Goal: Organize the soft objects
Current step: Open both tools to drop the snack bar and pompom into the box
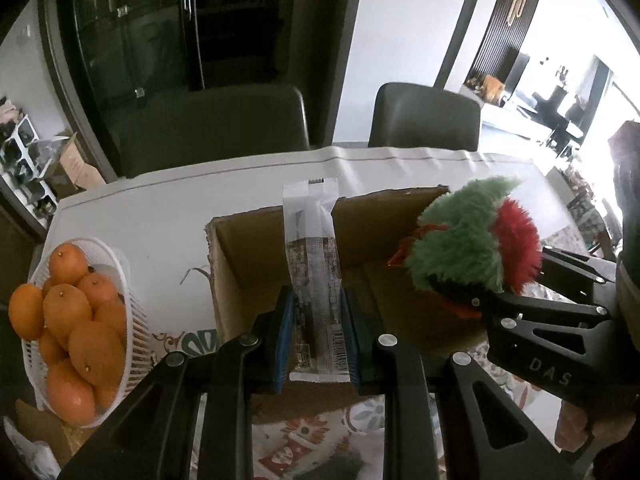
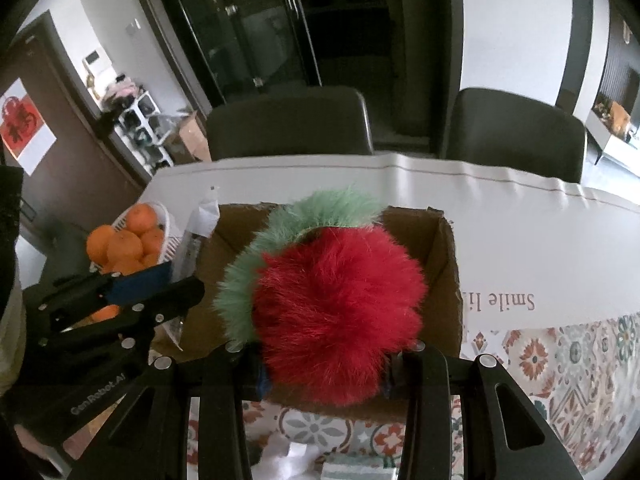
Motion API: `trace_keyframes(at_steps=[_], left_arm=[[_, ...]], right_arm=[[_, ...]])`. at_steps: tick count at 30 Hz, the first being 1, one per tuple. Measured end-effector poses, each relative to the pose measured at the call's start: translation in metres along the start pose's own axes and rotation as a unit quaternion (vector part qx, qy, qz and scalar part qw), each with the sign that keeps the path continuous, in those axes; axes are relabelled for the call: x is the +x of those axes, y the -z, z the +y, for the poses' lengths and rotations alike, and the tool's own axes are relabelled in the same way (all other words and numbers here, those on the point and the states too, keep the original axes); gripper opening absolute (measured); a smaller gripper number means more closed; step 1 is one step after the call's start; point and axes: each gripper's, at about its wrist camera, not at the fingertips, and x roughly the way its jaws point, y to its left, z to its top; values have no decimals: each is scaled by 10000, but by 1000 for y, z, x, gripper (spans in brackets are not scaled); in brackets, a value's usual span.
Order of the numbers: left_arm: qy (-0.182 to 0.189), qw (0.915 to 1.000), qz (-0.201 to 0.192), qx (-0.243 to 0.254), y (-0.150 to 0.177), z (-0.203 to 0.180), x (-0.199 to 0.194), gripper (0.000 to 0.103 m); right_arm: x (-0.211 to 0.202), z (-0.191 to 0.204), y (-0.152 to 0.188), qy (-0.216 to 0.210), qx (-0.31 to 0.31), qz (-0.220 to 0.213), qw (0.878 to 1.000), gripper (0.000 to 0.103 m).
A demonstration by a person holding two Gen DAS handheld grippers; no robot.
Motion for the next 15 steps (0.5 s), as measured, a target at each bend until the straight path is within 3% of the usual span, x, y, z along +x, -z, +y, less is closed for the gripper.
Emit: trace_keyframes(at_steps=[7, 10, 11, 15], left_arm=[[-70, 9995, 294, -45, -6, 4, 22, 27], [-163, 9993, 333, -53, -7, 5, 25, 42], [-180, 9994, 309, -40, -8, 4, 25, 51], [-369, 9991, 191, -50, -8, 6, 18, 53]], right_arm=[[32, -14, -8, -62, 87, 487, 9988, 42], [39, -16, -8, -73, 154, 634, 9978, 51], [40, -16, -9, -83, 182, 645, 9977, 59], [35, -16, -10, 2, 188, 552, 9983, 66]])
